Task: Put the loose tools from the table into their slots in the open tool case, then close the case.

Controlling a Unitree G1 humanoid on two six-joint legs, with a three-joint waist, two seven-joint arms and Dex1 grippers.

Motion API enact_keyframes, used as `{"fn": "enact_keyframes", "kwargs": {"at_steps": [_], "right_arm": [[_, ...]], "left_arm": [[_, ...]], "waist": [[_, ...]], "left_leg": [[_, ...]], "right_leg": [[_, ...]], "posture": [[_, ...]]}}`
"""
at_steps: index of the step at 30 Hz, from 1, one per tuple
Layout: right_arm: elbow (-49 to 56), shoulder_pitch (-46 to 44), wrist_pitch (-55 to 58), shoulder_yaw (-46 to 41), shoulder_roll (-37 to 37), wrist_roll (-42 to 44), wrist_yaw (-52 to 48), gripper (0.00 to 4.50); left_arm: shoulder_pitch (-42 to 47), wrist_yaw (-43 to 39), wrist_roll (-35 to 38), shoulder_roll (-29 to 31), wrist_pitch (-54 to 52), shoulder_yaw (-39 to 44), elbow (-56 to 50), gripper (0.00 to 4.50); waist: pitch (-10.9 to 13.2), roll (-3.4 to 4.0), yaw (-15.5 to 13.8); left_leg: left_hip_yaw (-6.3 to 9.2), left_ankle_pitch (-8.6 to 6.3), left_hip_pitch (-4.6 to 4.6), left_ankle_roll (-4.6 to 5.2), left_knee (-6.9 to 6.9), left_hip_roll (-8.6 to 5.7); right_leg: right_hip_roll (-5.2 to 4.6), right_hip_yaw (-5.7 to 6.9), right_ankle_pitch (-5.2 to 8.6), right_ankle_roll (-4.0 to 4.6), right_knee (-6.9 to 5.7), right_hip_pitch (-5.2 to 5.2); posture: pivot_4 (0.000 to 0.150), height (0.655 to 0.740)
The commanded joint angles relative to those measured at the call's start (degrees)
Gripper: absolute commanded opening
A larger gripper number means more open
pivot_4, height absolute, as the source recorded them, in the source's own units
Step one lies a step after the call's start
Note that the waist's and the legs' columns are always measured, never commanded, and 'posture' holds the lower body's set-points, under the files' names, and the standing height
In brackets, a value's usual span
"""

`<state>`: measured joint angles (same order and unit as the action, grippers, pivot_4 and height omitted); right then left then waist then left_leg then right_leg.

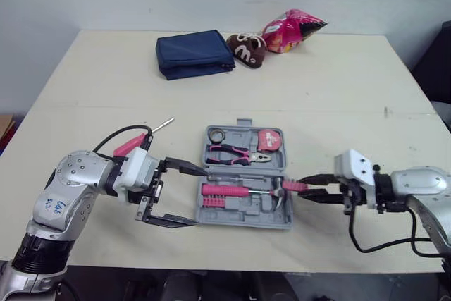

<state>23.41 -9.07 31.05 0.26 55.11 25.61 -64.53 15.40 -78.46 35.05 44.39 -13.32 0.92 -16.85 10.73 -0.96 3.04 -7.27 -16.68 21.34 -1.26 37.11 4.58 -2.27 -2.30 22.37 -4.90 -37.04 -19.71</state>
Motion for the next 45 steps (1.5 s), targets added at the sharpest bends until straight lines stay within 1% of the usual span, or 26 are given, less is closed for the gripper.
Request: {"fn": "enact_keyframes", "kwargs": {"at_steps": [1, 4, 8, 9, 11, 14, 17, 25, 45], "right_arm": [[9.05, -4.30, 11.08, 2.83, 0.70, 3.20, 3.72, 0.75], [12.22, -7.82, 16.79, 5.10, -0.31, 4.74, 6.14, 0.75], [14.92, -14.42, 25.11, 10.48, -2.66, 5.43, 9.84, 0.75], [15.30, -15.30, 26.47, 11.54, -2.54, 5.52, 10.00, 0.75], [15.60, -16.66, 28.60, 13.44, -2.47, 5.26, 10.75, 0.75], [16.22, -18.36, 30.50, 16.52, -1.79, 4.35, 11.32, 0.75], [16.54, -19.41, 32.14, 18.21, -2.82, 4.43, 12.85, 0.75], [16.07, -20.24, 34.94, 21.51, -5.15, 4.41, 16.02, 0.75], [11.82, -27.29, 37.06, 26.71, -7.60, 3.02, 16.66, 0.75]], "left_arm": [[-0.86, -0.37, -0.99, 0.73, 0.71, 0.33, 0.54, 4.50], [-1.20, 0.45, -1.32, 0.30, 0.95, 0.68, 1.01, 4.50], [-3.42, 0.52, -2.55, 0.79, 2.29, 1.57, 2.23, 4.50], [-3.92, 0.46, -2.67, 0.99, 2.51, 1.72, 2.29, 4.50], [-4.52, 0.44, -2.90, 1.20, 2.89, 1.87, 2.32, 4.50], [-5.07, 0.73, -2.69, 1.54, 2.46, 2.02, 1.69, 4.50], [-5.54, 0.94, -2.31, 1.94, 1.65, 2.09, 1.08, 4.50], [-7.21, 1.72, -1.88, 2.76, 0.42, 2.84, -0.60, 4.50], [-11.25, 4.29, -1.51, 2.49, -1.51, 4.30, -4.90, 4.50]], "waist": [[0.01, -0.02, 0.01], [0.01, -0.02, 0.01], [0.00, -0.04, 0.11], [-0.01, -0.05, 0.16], [-0.01, -0.07, 0.13], [-0.01, -0.07, 0.11], [-0.01, -0.07, 0.20], [-0.02, -0.10, 0.37], [-0.04, -0.12, 0.52]], "left_leg": [[0.00, -0.02, 0.00, 0.01, 0.01, 0.00], [-0.01, -0.06, 0.05, 0.07, -0.02, -0.03], [-0.04, -0.06, 0.30, 0.07, -0.03, -0.03], [-0.12, -0.06, 0.41, 0.07, -0.02, -0.03], [-0.12, -0.01, 0.95, 0.08, 0.09, -0.03], [-0.26, 0.04, 1.19, 0.10, 0.16, -0.03], [-0.32, 0.09, 1.39, 0.14, 0.33, -0.03], [-0.39, 0.14, 1.35, 0.16, 0.36, -0.02], [-0.48, 0.14, 1.32, 0.17, 0.37, -0.02]], "right_leg": [[-0.03, 0.02, 0.00, 0.00, 0.02, 0.00], [-0.09, 0.07, -0.01, 0.01, 0.10, -0.02], [-0.12, 0.08, 0.00, 0.02, 0.09, -0.30], [-0.13, 0.03, 0.01, 0.03, 0.01, -0.50], [-0.12, 0.03, 0.01, 0.04, -0.19, -1.08], [-0.13, -0.10, 0.02, 0.06, -0.42, -1.51], [-0.13, -0.19, 0.02, 0.06, -0.64, -1.79], [-0.10, -0.25, 0.01, 0.06, -0.78, -1.81], [-0.11, -0.32, 0.01, 0.06, -0.81, -1.85]], "posture": [[0.150, 0.7400], [0.150, 0.7400], [0.150, 0.7400], [0.150, 0.7400], [0.150, 0.7400], [0.150, 0.7400], [0.150, 0.7400], [0.150, 0.7400], [0.150, 0.7400]]}}
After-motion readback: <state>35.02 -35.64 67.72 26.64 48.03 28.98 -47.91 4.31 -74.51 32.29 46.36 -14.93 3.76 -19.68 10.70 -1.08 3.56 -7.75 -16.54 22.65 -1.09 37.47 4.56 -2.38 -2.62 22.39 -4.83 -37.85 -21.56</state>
